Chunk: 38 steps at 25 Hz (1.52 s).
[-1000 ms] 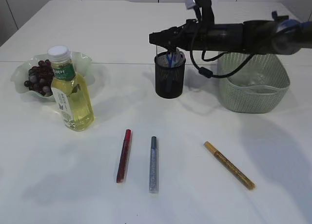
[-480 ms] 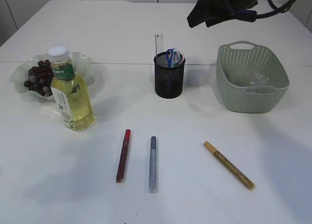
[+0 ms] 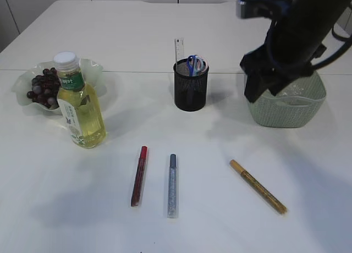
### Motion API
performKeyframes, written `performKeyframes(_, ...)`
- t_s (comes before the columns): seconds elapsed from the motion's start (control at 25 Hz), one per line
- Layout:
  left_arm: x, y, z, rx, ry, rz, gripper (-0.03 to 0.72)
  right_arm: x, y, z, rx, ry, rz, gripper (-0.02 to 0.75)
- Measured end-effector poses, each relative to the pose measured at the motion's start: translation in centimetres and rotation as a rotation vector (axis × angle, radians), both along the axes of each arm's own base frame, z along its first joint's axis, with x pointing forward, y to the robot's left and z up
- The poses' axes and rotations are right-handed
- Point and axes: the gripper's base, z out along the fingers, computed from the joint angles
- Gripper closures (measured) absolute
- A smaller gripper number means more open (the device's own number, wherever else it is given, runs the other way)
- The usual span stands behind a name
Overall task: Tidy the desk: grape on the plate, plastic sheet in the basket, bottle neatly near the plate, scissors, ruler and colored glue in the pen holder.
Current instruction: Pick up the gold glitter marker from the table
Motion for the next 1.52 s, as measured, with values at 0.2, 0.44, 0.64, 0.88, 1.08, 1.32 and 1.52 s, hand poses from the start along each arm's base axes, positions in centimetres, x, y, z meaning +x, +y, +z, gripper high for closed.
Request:
performKeyframes(0.2, 0.0, 0.0, 0.0, 0.006, -0.003, -0.024, 0.345, -2.5, 2.0, -3.9, -0.073, 0.119, 0.071, 0.295)
performKeyframes(0.44, 0.1, -0.8, 0.2, 0.012, -0.013, -0.077, 0.288, -4.3, 3.1, -6.9, -0.098, 0.167, 0.109, 0.297)
performKeyframes(0.64, 0.0, -2.3, 0.2, 0.008, -0.02, -0.144, 0.265, -4.4, 2.7, -8.1, -0.122, 0.141, 0.09, 0.297)
performKeyframes(0.88, 0.0, -2.4, 0.2, 0.006, -0.019, -0.144, 0.263, -3.8, 2.3, -8.3, -0.167, 0.065, 0.07, 0.298)
performKeyframes(1.08, 0.0, -2.4, 0.2, 0.006, -0.019, -0.144, 0.263, -3.3, 2.5, -10.1, -0.177, 0.094, 0.07, 0.298)
performKeyframes(1.32, 0.0, -2.5, 0.2, -0.002, -0.019, -0.141, 0.263, -2.8, 2.7, -12.4, -0.19, 0.13, 0.072, 0.299)
performKeyframes(1.52, 0.0, -2.5, 0.2, -0.007, -0.019, -0.139, 0.263, -2.5, 2.8, -13.8, -0.198, 0.153, 0.072, 0.299)
